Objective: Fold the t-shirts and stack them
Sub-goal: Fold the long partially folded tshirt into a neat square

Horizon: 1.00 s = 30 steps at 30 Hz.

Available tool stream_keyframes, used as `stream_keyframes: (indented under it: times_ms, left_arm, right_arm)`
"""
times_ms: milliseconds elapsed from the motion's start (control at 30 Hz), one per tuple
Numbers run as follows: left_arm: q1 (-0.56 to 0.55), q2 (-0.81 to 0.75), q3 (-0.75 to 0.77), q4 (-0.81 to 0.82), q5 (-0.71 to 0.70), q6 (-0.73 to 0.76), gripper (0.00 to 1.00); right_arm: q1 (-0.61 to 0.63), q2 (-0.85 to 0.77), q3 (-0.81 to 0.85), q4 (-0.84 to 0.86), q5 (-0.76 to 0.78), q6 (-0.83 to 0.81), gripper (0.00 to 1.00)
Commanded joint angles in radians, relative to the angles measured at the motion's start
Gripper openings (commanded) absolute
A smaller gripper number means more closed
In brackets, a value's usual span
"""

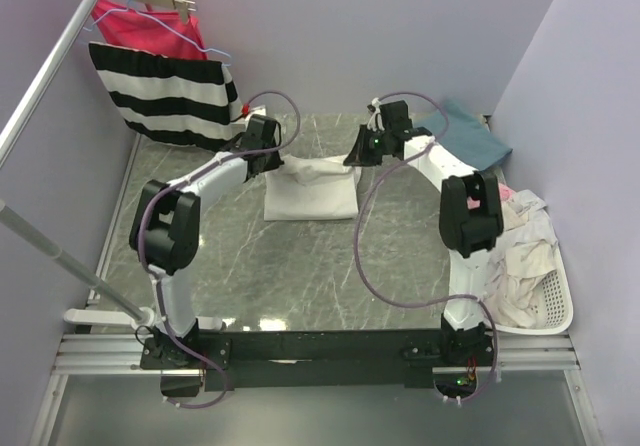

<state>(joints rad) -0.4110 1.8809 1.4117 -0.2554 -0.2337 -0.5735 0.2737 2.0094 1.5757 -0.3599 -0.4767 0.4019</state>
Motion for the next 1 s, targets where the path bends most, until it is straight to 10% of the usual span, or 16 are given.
stream_keyframes:
  times_ms: [0, 133, 167, 267, 367, 967]
  left_arm:
    - [0.041, 0.122, 0.15, 0.054, 0.074, 0.055, 0.01]
    - [0.064, 0.202, 0.201, 0.071, 0.097, 0.063, 0.04]
    - [0.067, 0.207, 0.207, 0.077, 0.088, 0.069, 0.32]
    - [0.078, 0.182, 0.184, 0.137, 0.004, 0.099, 0.74]
    - [0.09, 0.123, 0.171, 0.159, -0.061, 0.127, 0.99]
    - [0.094, 0.193, 0.302, 0.058, 0.583, 0.132, 0.97]
  right_arm:
    - [-0.031, 0.142, 0.208, -0.057, -0.043, -0.021, 0.01]
    - [-0.054, 0.249, 0.331, -0.062, -0.008, -0.012, 0.26]
    - [-0.057, 0.252, 0.334, -0.022, 0.024, -0.012, 0.31]
    - [-0.071, 0.198, 0.287, 0.047, 0.123, -0.032, 0.45]
    - [-0.074, 0.079, 0.187, 0.13, 0.206, -0.058, 0.53]
    - [0.068, 0.107, 0.25, 0.03, -0.033, 0.009, 0.56]
